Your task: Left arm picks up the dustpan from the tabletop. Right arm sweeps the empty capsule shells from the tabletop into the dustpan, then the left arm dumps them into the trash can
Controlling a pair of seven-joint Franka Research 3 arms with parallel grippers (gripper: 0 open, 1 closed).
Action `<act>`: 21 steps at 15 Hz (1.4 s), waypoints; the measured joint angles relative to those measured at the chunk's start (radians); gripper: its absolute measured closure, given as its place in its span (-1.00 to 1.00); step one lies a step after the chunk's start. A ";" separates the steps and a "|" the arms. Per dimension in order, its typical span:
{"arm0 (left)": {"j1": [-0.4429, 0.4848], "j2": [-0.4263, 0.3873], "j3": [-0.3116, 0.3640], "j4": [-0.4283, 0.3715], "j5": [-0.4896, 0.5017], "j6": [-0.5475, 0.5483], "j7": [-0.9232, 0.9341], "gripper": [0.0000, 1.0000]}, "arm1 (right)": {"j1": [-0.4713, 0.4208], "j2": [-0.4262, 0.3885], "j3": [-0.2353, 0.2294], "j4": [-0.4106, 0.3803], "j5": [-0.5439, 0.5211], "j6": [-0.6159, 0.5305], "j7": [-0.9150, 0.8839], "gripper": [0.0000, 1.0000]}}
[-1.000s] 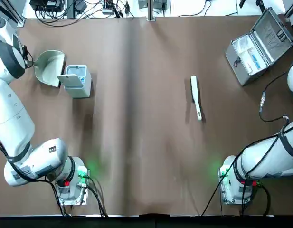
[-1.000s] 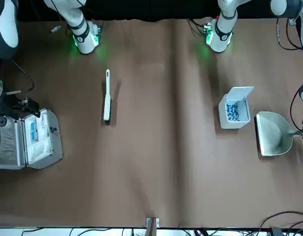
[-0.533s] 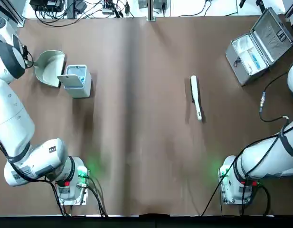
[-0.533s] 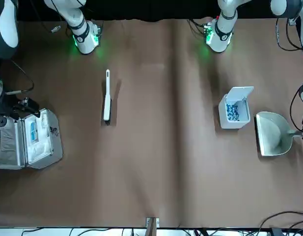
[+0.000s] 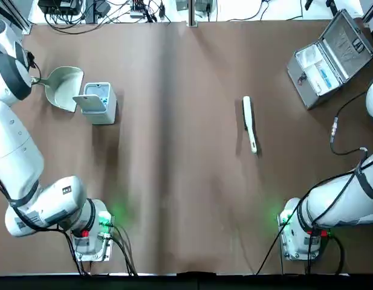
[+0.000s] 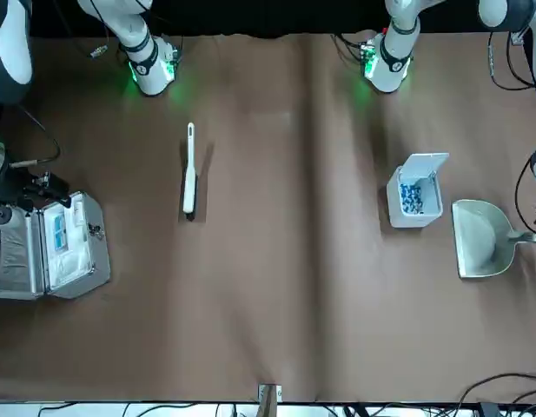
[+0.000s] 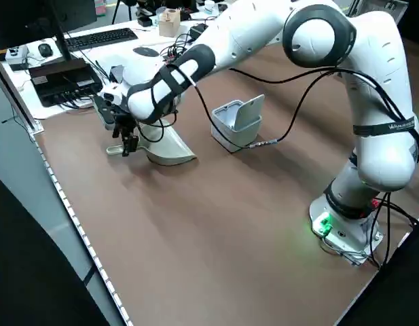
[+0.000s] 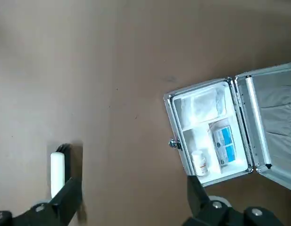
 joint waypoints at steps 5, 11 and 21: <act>-0.032 -0.158 -0.008 0.011 0.001 -0.165 0.142 -1.00 | 0.000 0.000 0.000 0.000 0.000 0.001 0.000 -0.97; -0.077 -0.339 -0.144 0.019 0.002 -0.431 0.363 -1.00 | 0.000 0.000 0.000 0.000 0.000 0.001 0.000 -0.97; -0.093 -0.356 -0.408 0.230 0.004 -0.828 0.614 -1.00 | 0.000 0.000 0.002 0.000 0.000 0.002 0.000 -0.97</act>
